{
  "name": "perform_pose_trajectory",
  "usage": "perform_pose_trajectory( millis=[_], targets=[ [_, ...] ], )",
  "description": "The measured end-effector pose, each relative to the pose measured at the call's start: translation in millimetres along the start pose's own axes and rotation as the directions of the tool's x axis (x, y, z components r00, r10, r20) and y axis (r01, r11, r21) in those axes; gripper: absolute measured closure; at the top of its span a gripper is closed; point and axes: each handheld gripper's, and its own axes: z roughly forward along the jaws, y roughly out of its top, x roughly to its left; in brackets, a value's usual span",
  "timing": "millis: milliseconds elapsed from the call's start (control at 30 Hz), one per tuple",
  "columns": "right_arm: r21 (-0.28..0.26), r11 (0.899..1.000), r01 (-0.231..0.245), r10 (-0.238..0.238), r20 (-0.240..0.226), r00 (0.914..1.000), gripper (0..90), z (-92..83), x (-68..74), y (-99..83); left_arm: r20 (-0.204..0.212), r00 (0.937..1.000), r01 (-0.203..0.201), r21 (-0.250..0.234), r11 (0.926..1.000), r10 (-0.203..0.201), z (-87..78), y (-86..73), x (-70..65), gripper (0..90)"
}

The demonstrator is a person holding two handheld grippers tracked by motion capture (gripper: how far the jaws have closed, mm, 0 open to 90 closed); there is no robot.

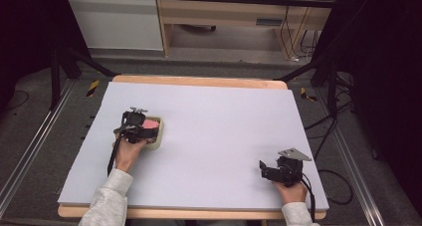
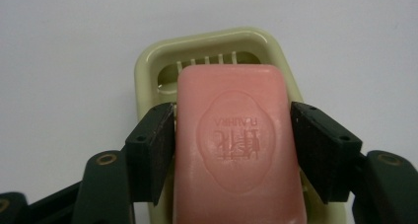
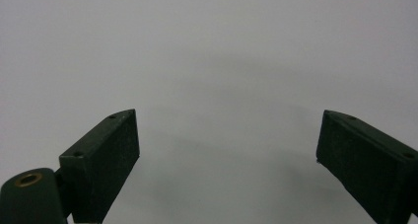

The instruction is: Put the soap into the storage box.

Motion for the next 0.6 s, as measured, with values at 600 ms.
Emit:
perform_pose_trajectory(
  millis=[600],
  targets=[
    [-0.007, 1.000, -0.007, 0.007, 0.009, 0.9999, 9.6, -1.6, -1.6, -0.6, 0.040, 0.9966, -0.067, -0.110, 0.9917, 0.072, -35.7, -5.9, -9.3, 24.3]
  ],
)
